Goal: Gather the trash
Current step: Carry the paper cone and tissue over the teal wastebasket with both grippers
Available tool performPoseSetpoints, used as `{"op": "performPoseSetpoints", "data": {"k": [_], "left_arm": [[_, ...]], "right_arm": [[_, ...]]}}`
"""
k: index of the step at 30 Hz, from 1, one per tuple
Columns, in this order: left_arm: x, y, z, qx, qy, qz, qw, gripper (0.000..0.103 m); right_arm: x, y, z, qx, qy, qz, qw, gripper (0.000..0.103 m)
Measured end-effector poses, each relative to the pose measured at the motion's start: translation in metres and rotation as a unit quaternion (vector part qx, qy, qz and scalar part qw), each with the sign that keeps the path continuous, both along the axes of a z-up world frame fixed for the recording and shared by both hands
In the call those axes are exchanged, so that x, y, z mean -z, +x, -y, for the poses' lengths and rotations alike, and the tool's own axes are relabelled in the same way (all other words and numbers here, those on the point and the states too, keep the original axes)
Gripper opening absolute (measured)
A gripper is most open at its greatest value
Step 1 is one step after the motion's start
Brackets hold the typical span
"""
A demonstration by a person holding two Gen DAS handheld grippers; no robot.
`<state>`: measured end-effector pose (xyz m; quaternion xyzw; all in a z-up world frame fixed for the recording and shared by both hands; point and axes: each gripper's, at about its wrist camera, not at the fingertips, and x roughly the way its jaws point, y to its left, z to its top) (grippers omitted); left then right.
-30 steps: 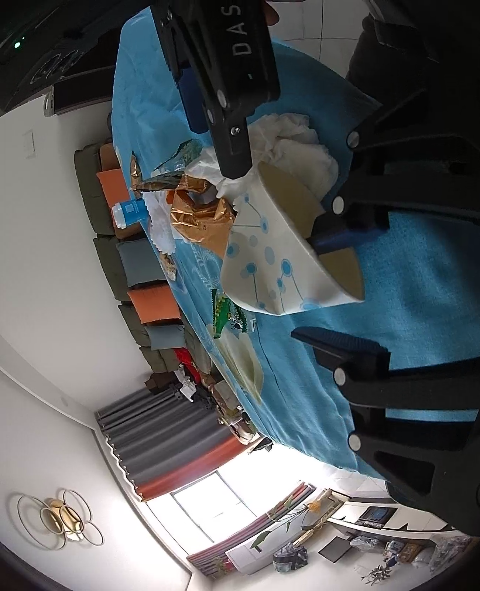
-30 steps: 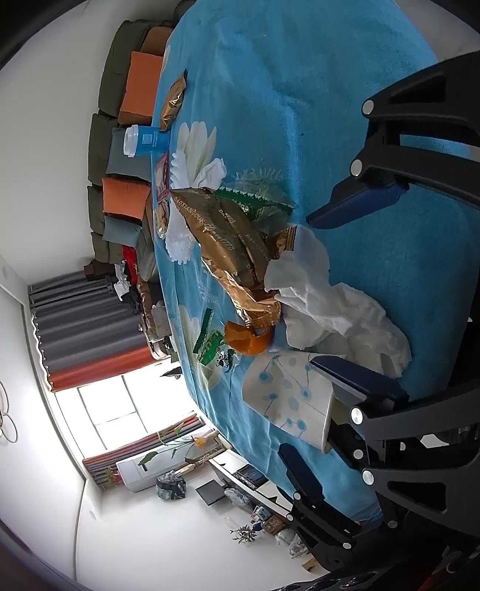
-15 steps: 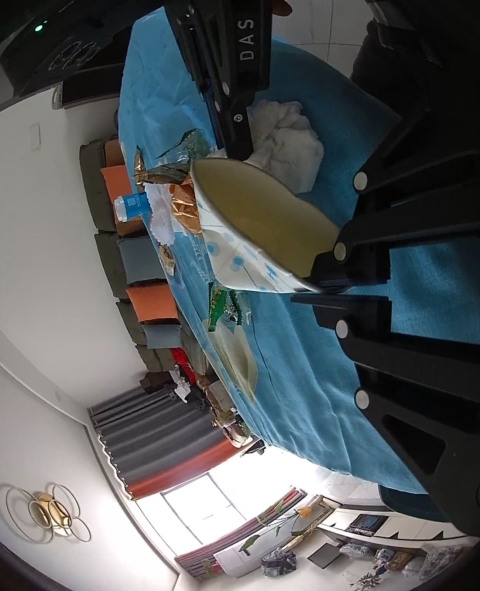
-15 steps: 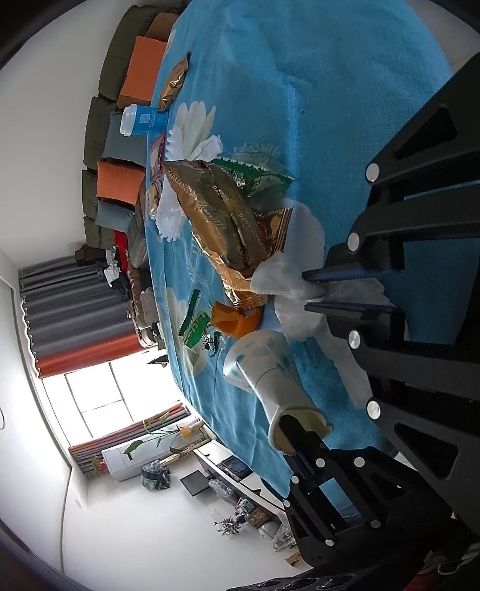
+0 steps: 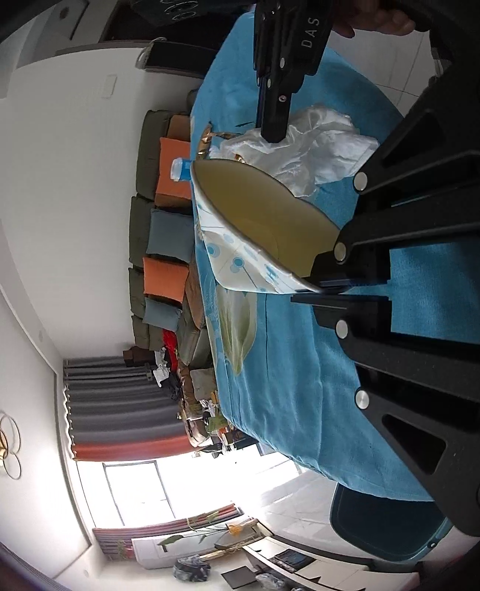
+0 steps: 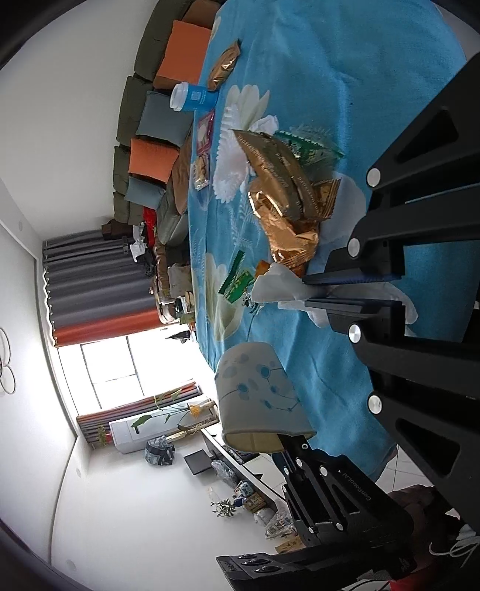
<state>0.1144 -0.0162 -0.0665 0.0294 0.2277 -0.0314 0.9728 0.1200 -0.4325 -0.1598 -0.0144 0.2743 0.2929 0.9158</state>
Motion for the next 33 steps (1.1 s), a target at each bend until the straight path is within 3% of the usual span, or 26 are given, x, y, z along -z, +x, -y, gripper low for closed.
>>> {"op": "performPoseSetpoints", "data": {"k": [15,27,33], "left_arm": [[-0.033,-0.022,-0.075,-0.114,-0.032,0.045,0.9919,0.003],[-0.044,-0.053,-0.149,-0.22,-0.029,0.064,0.9729,0.003],[-0.045,-0.075,-0.186,-0.269,-0.027,0.065,0.9606,0.003]], "right_arm": [[-0.046,0.016,-0.069,-0.096,0.016,0.061,0.993,0.005],[-0.059,0.009,-0.156,-0.2,0.017,0.07,0.977,0.005],[-0.06,0.007,-0.202,-0.244,0.011,0.051,0.968,0.005]]}}
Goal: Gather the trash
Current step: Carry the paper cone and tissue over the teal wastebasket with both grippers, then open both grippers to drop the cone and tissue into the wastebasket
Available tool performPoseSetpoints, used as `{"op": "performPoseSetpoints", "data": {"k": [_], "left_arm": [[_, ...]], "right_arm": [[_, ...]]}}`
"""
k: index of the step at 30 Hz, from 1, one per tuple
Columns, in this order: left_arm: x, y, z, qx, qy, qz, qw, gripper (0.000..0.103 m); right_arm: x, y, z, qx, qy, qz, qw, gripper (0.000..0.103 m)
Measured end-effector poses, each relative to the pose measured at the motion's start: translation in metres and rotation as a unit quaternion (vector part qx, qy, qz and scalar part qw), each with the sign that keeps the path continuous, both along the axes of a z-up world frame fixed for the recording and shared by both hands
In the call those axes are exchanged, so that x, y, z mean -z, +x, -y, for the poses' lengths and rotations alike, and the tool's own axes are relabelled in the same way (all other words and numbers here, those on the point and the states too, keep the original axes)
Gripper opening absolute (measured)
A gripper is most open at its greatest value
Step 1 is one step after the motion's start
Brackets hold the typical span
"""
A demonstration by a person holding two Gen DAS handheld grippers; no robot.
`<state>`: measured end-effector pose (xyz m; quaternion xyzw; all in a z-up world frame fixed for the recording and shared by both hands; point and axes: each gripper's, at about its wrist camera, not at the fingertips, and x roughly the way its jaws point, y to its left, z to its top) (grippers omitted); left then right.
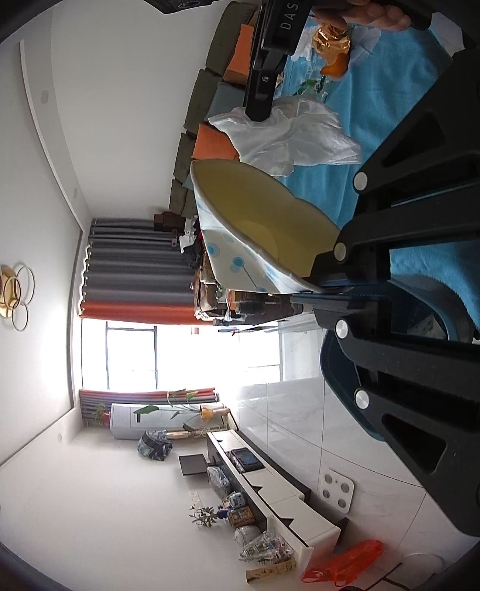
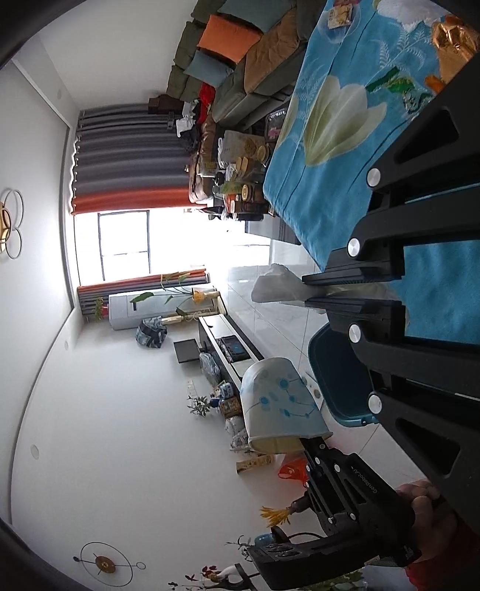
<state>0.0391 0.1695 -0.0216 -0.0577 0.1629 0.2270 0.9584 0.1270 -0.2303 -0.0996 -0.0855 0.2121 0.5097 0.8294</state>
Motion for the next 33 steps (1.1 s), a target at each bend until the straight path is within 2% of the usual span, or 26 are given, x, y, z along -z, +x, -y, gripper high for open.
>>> {"op": "performPoseSetpoints", "data": {"k": [10,13,24,33], "left_arm": [[0.023,-0.037,-0.072,-0.073,-0.031,-0.025,0.9965,0.003],[0.039,-0.038,-0.091,-0.082,-0.056,-0.04,0.9942,0.003],[0.118,-0.004,-0.12,-0.096,-0.148,-0.087,0.9804,0.003],[0.154,0.021,-0.14,-0.1,-0.179,-0.122,0.9711,0.003]], "right_arm": [[0.007,-0.008,-0.089,-0.074,-0.031,-0.017,0.997,0.005],[0.017,-0.008,-0.112,-0.086,-0.05,-0.025,0.995,0.005],[0.069,0.006,-0.18,-0.097,-0.132,-0.083,0.983,0.005],[0.095,0.007,-0.21,-0.102,-0.187,-0.104,0.972,0.005]]}}
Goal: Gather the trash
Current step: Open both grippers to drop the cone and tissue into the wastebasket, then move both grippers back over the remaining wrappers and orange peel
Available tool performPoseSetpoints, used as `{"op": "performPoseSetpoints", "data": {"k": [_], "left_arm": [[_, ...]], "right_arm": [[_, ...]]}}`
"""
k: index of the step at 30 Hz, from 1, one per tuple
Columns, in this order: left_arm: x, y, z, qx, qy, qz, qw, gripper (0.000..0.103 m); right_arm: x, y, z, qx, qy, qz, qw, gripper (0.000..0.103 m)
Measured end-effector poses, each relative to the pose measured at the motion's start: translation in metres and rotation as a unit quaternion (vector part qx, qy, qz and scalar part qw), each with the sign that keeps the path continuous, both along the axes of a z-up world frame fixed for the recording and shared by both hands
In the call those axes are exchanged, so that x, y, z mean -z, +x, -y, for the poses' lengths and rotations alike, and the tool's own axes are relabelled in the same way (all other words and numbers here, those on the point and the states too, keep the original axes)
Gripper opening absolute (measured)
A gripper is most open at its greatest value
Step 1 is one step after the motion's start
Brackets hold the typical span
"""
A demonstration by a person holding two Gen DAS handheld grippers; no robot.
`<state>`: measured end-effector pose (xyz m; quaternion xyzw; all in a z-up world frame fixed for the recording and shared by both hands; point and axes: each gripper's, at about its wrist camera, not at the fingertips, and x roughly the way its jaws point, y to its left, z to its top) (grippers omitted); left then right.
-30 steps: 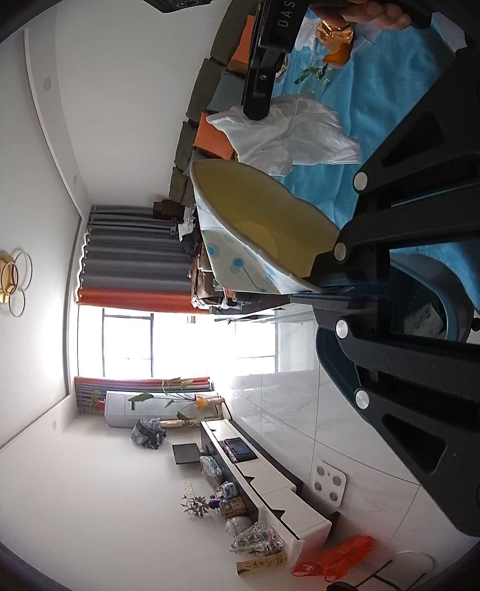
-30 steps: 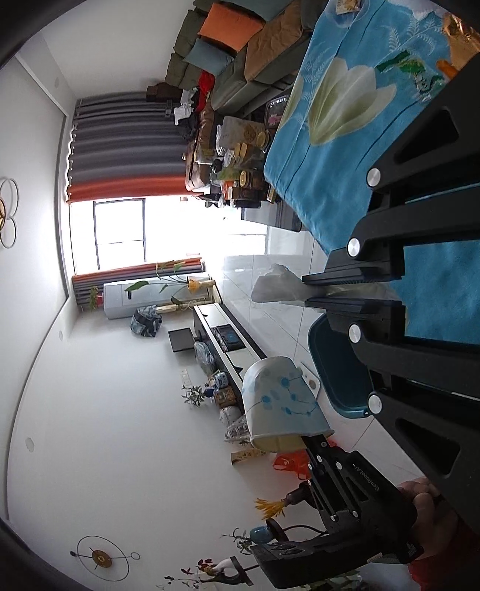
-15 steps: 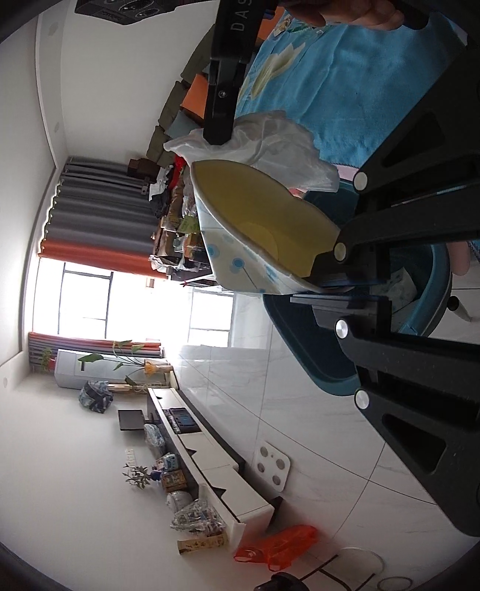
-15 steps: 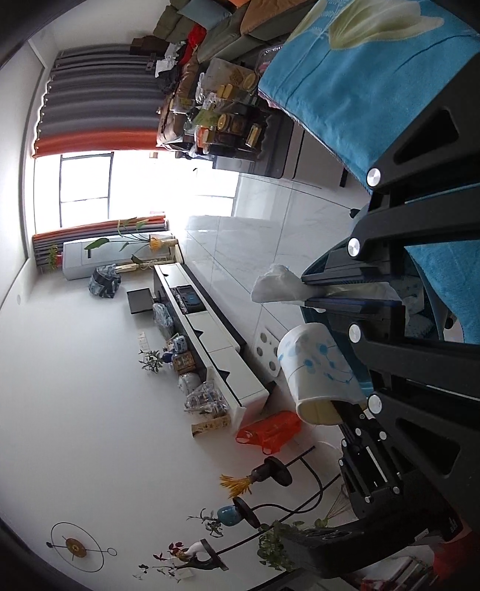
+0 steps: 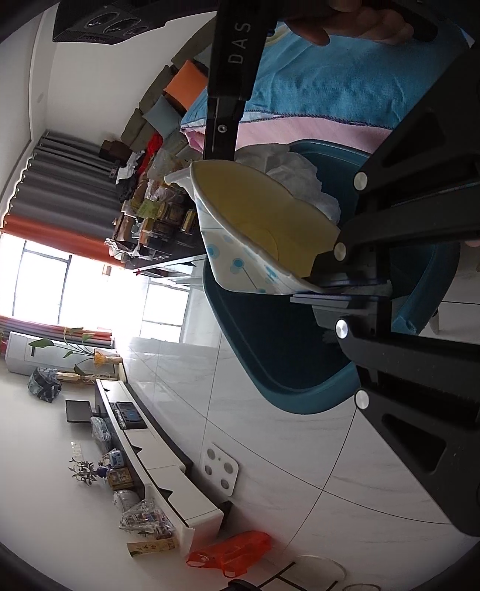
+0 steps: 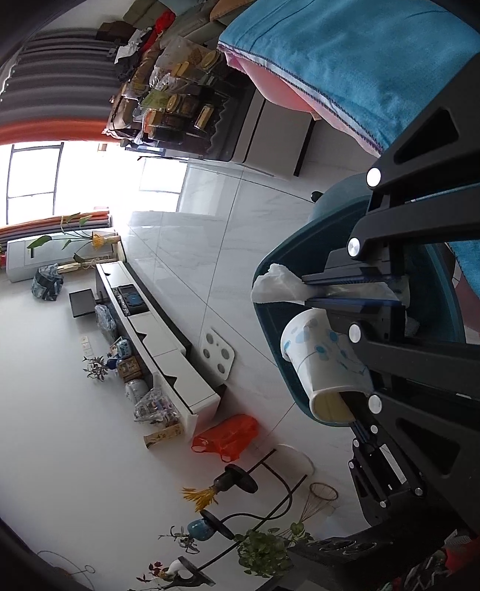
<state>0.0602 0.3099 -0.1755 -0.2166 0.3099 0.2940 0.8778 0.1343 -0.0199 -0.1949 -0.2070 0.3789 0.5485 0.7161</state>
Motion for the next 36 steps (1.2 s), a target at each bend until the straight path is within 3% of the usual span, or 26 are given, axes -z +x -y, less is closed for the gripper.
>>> {"op": "performPoseSetpoints", "data": {"k": [7,10,12,13,15,22,26,31,36], "left_arm": [[0.013,0.014,-0.017,-0.005,-0.016,-0.018,0.9997,0.004],[0.011,0.017,-0.014,-0.01,-0.017,-0.022,0.9996,0.014],[0.009,0.017,-0.015,-0.016,-0.015,-0.02,0.9996,0.014],[0.007,0.016,-0.015,-0.017,-0.012,-0.019,0.9996,0.017],[0.004,0.016,-0.015,-0.017,-0.012,-0.013,0.9997,0.026],[-0.019,-0.004,-0.004,-0.04,0.006,0.0,0.9992,0.04],[-0.036,-0.024,-0.003,-0.062,0.013,0.012,0.9979,0.055],[-0.069,-0.048,0.011,-0.073,0.044,0.04,0.9956,0.072],[-0.104,-0.056,0.033,-0.066,0.078,0.071,0.9922,0.09]], "right_arm": [[0.01,0.0,-0.012,-0.003,-0.027,0.002,1.0,0.01],[0.009,0.002,-0.013,-0.002,-0.029,0.004,1.0,0.01],[0.008,0.002,-0.012,0.002,-0.025,0.005,1.0,0.018],[0.007,0.004,-0.012,0.002,-0.024,0.003,1.0,0.02],[0.007,0.005,-0.011,0.002,-0.023,0.001,1.0,0.037],[-0.003,0.008,0.001,0.01,-0.001,0.004,1.0,0.038],[-0.017,0.008,0.015,0.014,0.023,0.01,1.0,0.039],[-0.039,0.007,0.043,0.021,0.062,0.025,0.998,0.046],[-0.058,0.004,0.079,0.032,0.098,0.05,0.993,0.063]]}}
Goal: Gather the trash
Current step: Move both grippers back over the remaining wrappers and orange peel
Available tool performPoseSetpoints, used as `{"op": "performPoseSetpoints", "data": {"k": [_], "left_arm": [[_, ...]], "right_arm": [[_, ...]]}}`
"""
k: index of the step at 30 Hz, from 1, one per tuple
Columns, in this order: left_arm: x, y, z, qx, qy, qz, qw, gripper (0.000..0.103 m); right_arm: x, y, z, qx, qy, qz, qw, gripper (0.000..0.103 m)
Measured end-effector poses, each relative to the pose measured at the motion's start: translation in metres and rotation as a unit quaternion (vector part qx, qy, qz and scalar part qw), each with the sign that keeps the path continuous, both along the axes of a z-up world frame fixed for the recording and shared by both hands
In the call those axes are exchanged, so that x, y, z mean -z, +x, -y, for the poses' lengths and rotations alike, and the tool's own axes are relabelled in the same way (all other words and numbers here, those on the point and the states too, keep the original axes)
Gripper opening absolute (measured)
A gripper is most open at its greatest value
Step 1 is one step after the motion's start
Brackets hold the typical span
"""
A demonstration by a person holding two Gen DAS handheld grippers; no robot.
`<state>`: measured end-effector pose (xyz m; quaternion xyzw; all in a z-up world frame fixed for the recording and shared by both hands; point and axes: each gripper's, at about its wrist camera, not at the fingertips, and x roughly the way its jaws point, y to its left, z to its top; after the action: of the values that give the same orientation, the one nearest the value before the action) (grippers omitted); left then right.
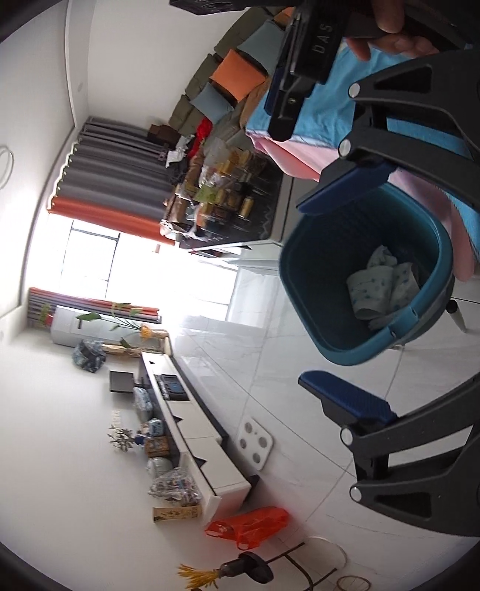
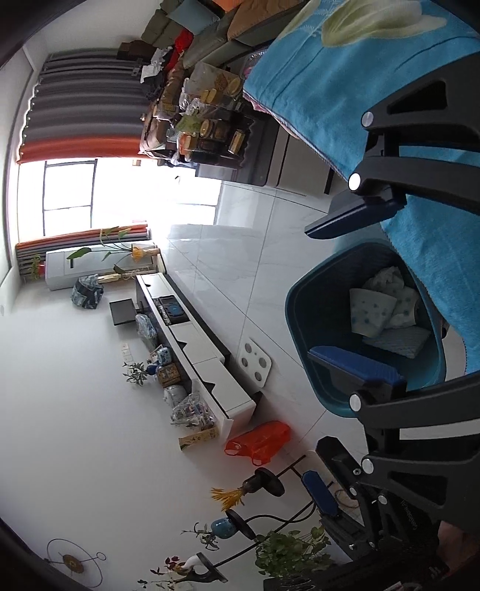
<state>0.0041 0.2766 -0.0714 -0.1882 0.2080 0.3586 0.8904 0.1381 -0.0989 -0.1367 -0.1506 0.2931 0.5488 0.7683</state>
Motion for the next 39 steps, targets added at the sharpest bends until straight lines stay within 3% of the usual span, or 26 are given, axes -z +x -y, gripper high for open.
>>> {"op": "performPoseSetpoints", "data": {"k": [3,5,7,10,20,26,33,39], "left_arm": [[-0.019,-0.002,0.016,0.006,0.024,0.017,0.9995,0.097],[-0.03,0.001,0.027,0.011,0.032,0.022,0.9992,0.097],[-0.038,0.003,0.037,0.018,0.036,0.031,0.9987,0.097],[-0.048,0.016,0.054,0.032,0.041,0.012,0.9986,0.097],[-0.076,0.048,0.132,0.127,0.061,0.032,0.9894,0.097],[-0.075,0.061,0.189,0.2,0.069,0.051,0.9761,0.097],[-0.065,0.073,0.248,0.285,0.072,0.068,0.9533,0.097],[-0.049,0.084,0.285,0.352,0.061,0.055,0.9323,0.097]], "right_arm": [[-0.009,0.002,0.026,0.019,0.021,0.011,1.0,0.075],[-0.012,0.003,0.043,0.03,0.034,0.018,0.999,0.079],[-0.016,0.005,0.062,0.044,0.046,0.023,0.998,0.09],[-0.02,0.01,0.09,0.069,0.055,0.036,0.995,0.092],[-0.025,0.0,0.19,0.138,0.09,0.079,0.983,0.096],[-0.019,-0.013,0.255,0.204,0.106,0.109,0.967,0.096],[-0.004,-0.029,0.321,0.296,0.099,0.127,0.941,0.096],[0.007,-0.036,0.361,0.361,0.093,0.123,0.92,0.096]]}}
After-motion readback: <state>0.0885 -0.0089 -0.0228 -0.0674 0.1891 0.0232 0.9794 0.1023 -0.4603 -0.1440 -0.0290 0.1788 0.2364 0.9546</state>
